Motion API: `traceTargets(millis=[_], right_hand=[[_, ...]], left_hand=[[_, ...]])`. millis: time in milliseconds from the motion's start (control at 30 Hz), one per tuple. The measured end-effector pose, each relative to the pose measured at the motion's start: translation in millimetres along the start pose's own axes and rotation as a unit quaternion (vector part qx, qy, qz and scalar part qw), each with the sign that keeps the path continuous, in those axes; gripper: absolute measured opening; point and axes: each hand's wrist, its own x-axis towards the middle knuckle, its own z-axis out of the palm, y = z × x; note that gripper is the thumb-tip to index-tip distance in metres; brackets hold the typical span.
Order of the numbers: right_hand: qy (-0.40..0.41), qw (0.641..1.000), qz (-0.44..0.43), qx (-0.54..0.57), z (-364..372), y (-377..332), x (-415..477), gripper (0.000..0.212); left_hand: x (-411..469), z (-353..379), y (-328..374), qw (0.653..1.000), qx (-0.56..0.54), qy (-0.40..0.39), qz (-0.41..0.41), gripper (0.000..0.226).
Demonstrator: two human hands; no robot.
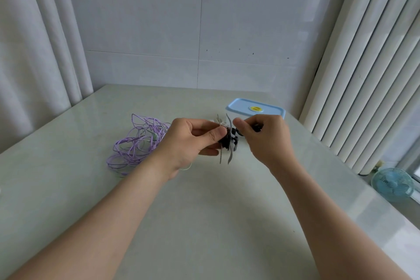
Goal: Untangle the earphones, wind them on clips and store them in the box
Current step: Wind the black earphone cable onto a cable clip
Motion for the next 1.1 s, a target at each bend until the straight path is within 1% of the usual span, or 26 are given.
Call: traceTargets(millis=[100, 200, 267, 367, 433, 467, 500, 600, 633, 733, 867, 1000, 1100], right_hand=[[-0.083, 0.994, 0.053, 0.038, 4, -2, -5, 0.032], [-0.166, 0.972, 0.11, 0.122, 8, -7, -8, 0.028], [-0.202, 0.95, 0.146, 0.187, 8, -9, -9, 0.022], [-0.253, 0.906, 0.192, 0.279, 5, -14, -11, 0.021], [-0.261, 0.88, 0.221, 0.33, 4, -17, -11, 0.021], [-0.258, 0.875, 0.229, 0.339, 4, -18, -11, 0.021], [-0.252, 0.878, 0.231, 0.336, 5, -19, -11, 0.021], [-0.229, 0.904, 0.22, 0.287, 5, -20, -13, 0.021], [-0.227, 0.907, 0.218, 0.279, 4, -21, -14, 0.021], [-0.231, 0.902, 0.216, 0.294, 4, -24, -16, 0.024], [-0.238, 0.897, 0.233, 0.29, 4, -27, -17, 0.023], [-0.257, 0.91, 0.223, 0.236, 2, -26, -17, 0.02], [-0.28, 0.917, 0.196, 0.205, 0, -27, -17, 0.014]], left_hand=[[3, -1, -1, 0.998, -0.059, 0.022, -0.016, 0.024], [6, -2, -3, 0.994, -0.098, 0.044, -0.031, 0.022], [8, -3, -4, 0.992, -0.107, 0.061, -0.033, 0.021], [10, -4, -5, 0.986, -0.139, 0.086, -0.04, 0.024], [11, -3, -5, 0.983, -0.152, 0.098, -0.04, 0.025], [10, -2, -5, 0.982, -0.152, 0.102, -0.036, 0.026], [11, -1, -5, 0.983, -0.148, 0.104, -0.03, 0.026], [10, 4, -6, 0.987, -0.109, 0.118, -0.004, 0.025], [9, 5, -7, 0.988, -0.09, 0.127, 0.01, 0.023], [8, 7, -10, 0.988, -0.041, 0.146, 0.037, 0.022], [5, 6, -13, 0.99, 0.056, 0.123, 0.041, 0.022], [0, 6, -15, 0.975, 0.184, 0.102, 0.072, 0.028], [-1, 6, -17, 0.969, 0.215, 0.083, 0.086, 0.028]])
